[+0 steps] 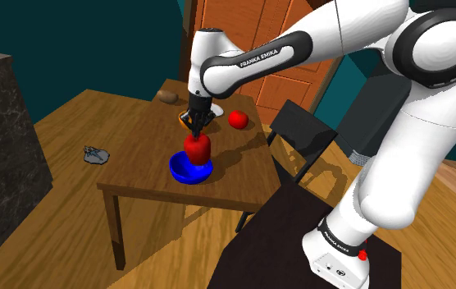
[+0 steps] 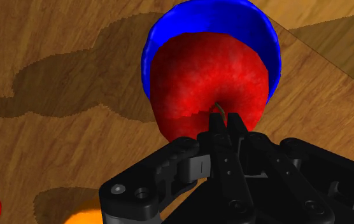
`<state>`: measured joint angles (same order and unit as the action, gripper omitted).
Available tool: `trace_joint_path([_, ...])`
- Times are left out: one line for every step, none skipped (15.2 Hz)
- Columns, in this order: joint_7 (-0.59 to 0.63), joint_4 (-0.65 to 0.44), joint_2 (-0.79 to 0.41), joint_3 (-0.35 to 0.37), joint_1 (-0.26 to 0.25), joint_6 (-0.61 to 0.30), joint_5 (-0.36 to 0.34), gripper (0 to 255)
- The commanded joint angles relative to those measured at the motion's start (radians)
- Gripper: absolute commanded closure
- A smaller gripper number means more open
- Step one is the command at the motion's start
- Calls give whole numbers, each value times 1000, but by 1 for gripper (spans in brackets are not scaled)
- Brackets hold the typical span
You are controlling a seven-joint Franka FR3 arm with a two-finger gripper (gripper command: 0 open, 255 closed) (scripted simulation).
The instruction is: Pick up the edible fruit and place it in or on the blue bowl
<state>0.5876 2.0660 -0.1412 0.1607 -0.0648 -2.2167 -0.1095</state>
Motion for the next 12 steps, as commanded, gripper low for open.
trace_joint_path([0, 2, -1, 0, 0, -3, 0, 255])
trace_joint_path([0, 2, -1, 0, 0, -3, 0, 255])
trace_joint_path([0, 2, -1, 0, 0, -3, 0, 255])
trace_joint_path([0, 2, -1, 0, 0, -3, 0, 255])
trace_joint_path([0, 2, -1, 0, 0, -3, 0, 255])
trace_joint_path([0, 1, -1, 0, 0, -3, 0, 0])
trace_joint_path([0, 1, -1, 0, 0, -3, 0, 0])
trace_joint_path([0, 1, -1, 0, 0, -3, 0, 0])
trace_joint_path([0, 1, -1, 0, 0, -3, 0, 0])
trace_joint_path([0, 1, -1, 0, 0, -3, 0, 0])
trace_joint_path([0, 1, -1, 0, 0, -3, 0, 0])
trace_joint_path([-4, -13, 16, 1, 0, 28, 5, 0])
